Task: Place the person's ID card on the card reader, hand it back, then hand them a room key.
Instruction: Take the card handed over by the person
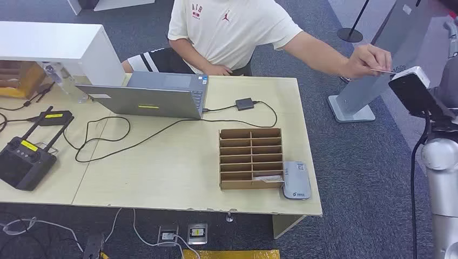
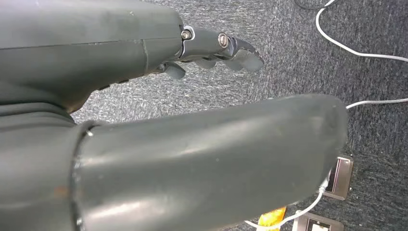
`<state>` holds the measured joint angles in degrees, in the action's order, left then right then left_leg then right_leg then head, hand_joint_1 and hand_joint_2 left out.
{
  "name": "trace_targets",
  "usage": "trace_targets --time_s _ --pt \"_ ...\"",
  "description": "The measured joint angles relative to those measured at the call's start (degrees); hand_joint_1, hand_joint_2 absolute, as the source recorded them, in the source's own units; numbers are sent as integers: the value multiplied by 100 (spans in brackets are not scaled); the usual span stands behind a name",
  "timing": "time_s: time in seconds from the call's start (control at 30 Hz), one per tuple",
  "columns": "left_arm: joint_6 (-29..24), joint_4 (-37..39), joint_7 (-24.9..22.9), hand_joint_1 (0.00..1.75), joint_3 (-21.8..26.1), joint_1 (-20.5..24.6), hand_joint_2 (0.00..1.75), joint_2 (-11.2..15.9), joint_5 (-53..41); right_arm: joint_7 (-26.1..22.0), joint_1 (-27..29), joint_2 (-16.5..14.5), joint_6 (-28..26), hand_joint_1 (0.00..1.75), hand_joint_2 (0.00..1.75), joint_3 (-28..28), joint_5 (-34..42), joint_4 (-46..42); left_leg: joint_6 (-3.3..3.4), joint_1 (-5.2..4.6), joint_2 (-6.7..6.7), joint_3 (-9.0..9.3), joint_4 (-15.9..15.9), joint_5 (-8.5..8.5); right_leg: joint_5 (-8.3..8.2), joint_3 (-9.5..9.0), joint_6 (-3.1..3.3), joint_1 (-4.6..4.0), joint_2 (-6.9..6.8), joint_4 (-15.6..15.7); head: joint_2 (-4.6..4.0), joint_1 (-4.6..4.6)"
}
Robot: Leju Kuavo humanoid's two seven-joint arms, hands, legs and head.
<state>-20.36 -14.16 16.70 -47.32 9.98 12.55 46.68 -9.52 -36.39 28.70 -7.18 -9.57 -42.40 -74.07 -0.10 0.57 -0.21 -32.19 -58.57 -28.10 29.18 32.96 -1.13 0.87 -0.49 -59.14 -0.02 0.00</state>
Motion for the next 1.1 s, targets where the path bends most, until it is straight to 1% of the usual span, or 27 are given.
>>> trace_targets --time_s 0.27,0.33,0.4,0.47,0.67,1.1 --pt "45 2 0 0 -2 1 0 1 -44 34 116 0 35 0 175 -127 -56 -2 0 0 1 0 0 0 0 1 0 0 1 0 0 1" --pt "57 2 0 0 -2 2 0 2 -53 37 140 0 52 30 175 -157 -57 -2 0 0 1 1 0 0 0 1 0 0 1 0 0 0" --pt "74 2 0 0 -2 2 0 3 -63 43 159 2 106 117 175 -185 -54 -2 0 0 1 1 0 0 0 2 0 0 2 0 0 1" --pt "91 2 0 0 -2 3 0 5 -76 53 169 4 217 175 175 -215 -35 -2 0 0 2 1 0 0 0 2 0 0 2 0 0 1" --pt "137 2 -3 0 -4 3 0 23 -104 97 209 9 547 175 175 -243 75 -39 0 0 2 0 0 0 0 2 0 0 2 0 0 0" --pt "160 2 -69 0 -26 36 0 66 -214 128 292 21 714 175 175 -299 127 -196 0 0 2 1 0 0 0 4 0 0 4 0 0 1"
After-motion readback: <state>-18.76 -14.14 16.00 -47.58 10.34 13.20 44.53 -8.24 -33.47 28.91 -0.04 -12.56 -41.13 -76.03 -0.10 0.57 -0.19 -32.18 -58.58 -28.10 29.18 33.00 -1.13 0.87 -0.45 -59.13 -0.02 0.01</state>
